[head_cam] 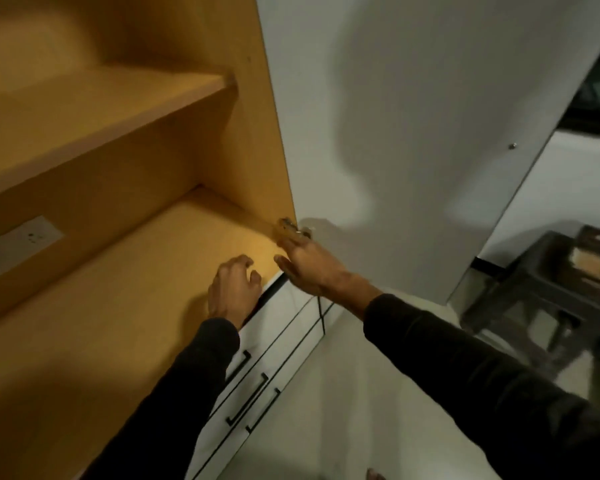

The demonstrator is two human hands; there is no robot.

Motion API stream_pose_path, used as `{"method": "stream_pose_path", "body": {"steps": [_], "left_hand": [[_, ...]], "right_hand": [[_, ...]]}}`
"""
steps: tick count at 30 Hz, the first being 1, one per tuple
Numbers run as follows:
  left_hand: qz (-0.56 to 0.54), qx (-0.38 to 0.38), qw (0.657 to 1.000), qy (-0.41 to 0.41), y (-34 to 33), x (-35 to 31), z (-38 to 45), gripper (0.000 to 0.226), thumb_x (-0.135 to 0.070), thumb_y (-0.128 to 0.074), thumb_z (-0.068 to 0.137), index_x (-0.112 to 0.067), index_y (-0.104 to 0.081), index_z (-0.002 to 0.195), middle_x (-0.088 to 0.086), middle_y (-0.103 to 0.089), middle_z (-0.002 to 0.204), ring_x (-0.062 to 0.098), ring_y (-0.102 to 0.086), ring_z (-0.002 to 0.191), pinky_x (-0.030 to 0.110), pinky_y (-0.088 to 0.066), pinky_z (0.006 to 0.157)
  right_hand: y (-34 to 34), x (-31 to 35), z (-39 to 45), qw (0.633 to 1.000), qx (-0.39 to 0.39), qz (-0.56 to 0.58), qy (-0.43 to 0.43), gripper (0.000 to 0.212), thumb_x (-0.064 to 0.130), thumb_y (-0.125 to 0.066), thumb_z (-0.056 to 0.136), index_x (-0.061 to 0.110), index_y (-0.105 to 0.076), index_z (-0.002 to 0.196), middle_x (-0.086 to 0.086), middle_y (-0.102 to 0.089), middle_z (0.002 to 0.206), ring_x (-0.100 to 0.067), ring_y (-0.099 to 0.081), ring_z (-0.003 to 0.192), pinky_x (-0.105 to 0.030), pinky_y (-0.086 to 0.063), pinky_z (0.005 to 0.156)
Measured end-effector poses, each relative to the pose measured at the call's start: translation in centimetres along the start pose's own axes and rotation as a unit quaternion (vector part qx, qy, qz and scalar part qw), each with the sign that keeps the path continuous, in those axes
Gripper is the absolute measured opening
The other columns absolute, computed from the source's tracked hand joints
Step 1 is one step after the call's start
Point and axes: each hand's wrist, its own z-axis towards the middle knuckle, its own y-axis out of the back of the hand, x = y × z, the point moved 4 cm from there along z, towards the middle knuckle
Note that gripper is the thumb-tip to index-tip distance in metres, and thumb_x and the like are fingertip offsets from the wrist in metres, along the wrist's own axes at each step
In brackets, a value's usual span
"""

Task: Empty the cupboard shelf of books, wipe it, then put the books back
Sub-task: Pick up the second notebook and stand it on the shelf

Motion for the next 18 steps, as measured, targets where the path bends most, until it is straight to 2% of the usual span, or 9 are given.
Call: {"method": "stream_pose_path", "body": {"steps": [3, 8, 14, 18], "left_hand": [[0.003, 0.064, 0.998, -0.018, -4.3, -0.1, -2.4, 0.029, -0.015, -0.056, 0.093, -0.009, -0.061, 0.12, 0.011, -0.063, 0.123, 0.027, -0.058, 0.112, 0.036, -0.048, 0.09], [-0.01, 0.182, 0.981, -0.072, -10.7, -2.1, -5.5, 0.03, -0.015, -0.054, 0.094, -0.007, -0.061, 0.123, 0.011, -0.063, 0.125, 0.027, -0.059, 0.113, 0.035, -0.049, 0.09], [-0.026, 0.262, 0.95, -0.169, -16.3, -7.6, -9.5, 0.023, -0.016, -0.054, 0.095, -0.009, -0.062, 0.115, 0.01, -0.065, 0.117, 0.024, -0.063, 0.103, 0.031, -0.05, 0.083], [-0.03, 0.297, 0.927, -0.227, -18.8, -11.8, -11.7, 0.025, -0.017, -0.054, 0.096, -0.009, -0.06, 0.119, 0.008, -0.064, 0.119, 0.023, -0.061, 0.106, 0.032, -0.052, 0.087]], "right_hand": [[-2.4, -1.7, -4.4, 0.997, 0.014, 0.026, -0.071, 0.041, 0.033, -0.039, 0.103, 0.004, -0.052, 0.13, -0.018, -0.056, 0.132, -0.035, -0.052, 0.119, -0.042, -0.044, 0.097], [-5.3, -5.9, -11.3, 0.978, 0.027, 0.054, -0.202, 0.046, 0.033, -0.038, 0.104, 0.005, -0.045, 0.14, -0.017, -0.052, 0.139, -0.034, -0.049, 0.125, -0.04, -0.042, 0.1], [-5.9, -11.3, -20.0, 0.939, 0.011, 0.058, -0.338, 0.048, 0.036, -0.037, 0.104, 0.008, -0.043, 0.143, -0.014, -0.048, 0.144, -0.03, -0.047, 0.129, -0.04, -0.041, 0.106], [-6.1, -14.7, -25.7, 0.906, -0.01, 0.06, -0.419, 0.048, 0.039, -0.037, 0.104, 0.011, -0.043, 0.143, -0.011, -0.048, 0.145, -0.028, -0.047, 0.13, -0.04, -0.042, 0.106]]}}
